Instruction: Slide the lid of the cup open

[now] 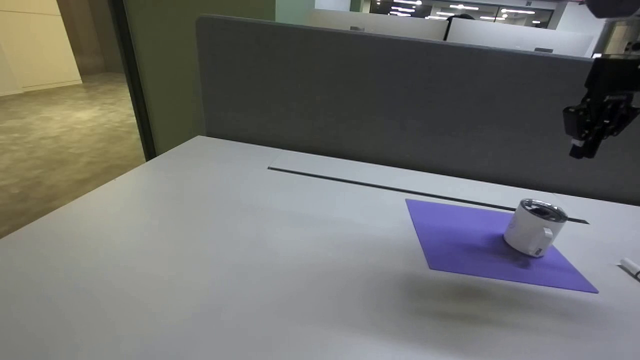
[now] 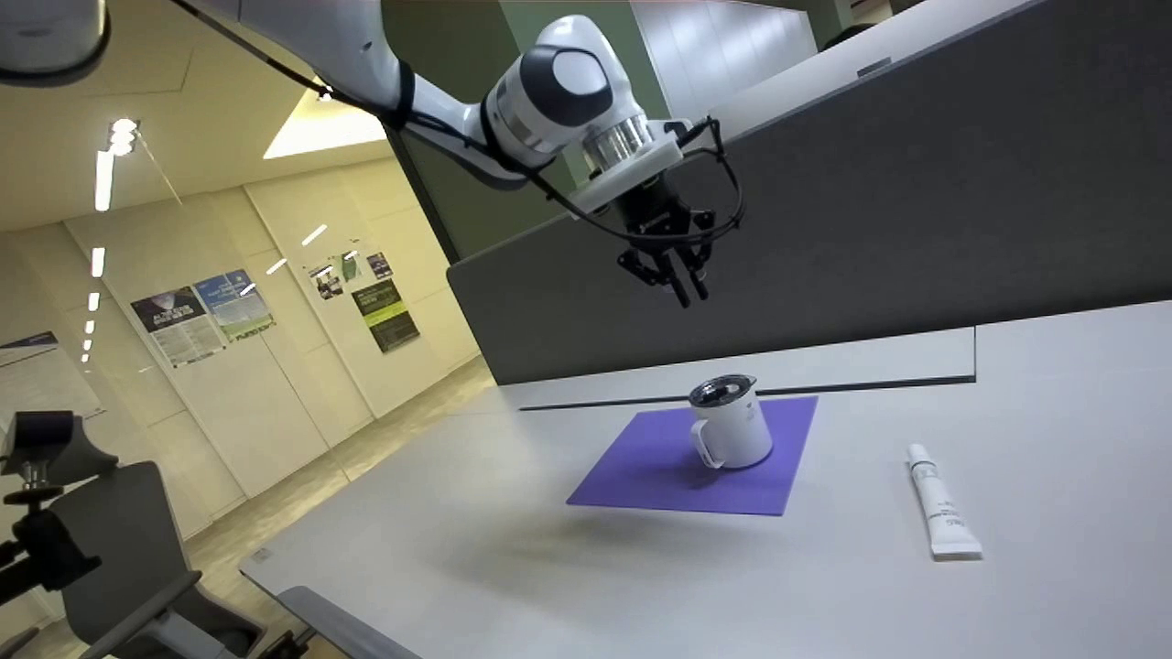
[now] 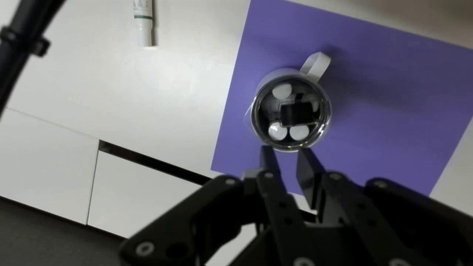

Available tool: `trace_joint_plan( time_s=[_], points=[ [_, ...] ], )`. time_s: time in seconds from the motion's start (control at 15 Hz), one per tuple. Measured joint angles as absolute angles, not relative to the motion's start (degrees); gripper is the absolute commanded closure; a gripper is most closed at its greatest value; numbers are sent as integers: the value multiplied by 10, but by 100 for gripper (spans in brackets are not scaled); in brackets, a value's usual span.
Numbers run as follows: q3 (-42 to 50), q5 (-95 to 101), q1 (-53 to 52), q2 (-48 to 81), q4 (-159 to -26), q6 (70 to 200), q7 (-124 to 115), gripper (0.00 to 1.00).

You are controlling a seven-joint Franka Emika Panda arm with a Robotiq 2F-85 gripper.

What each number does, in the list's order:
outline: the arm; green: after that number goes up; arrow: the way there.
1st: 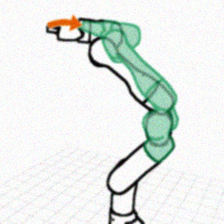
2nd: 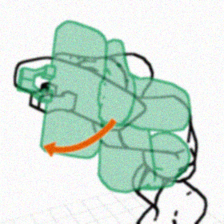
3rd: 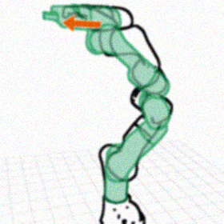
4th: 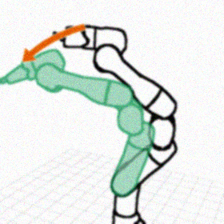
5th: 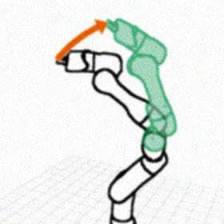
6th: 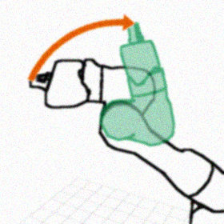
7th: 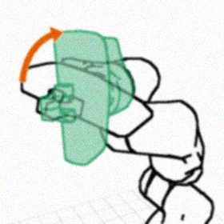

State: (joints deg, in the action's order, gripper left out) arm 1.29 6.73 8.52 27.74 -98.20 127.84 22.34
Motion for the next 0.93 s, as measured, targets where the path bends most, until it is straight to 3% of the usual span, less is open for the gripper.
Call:
trace_joint_plan(
  time_s=[0.47, 0.93],
  points=[
    [17, 68, 89, 268, -963, 1199, 227, 1],
    [18, 69, 88, 269, -961, 1184, 226, 0]
  ],
)
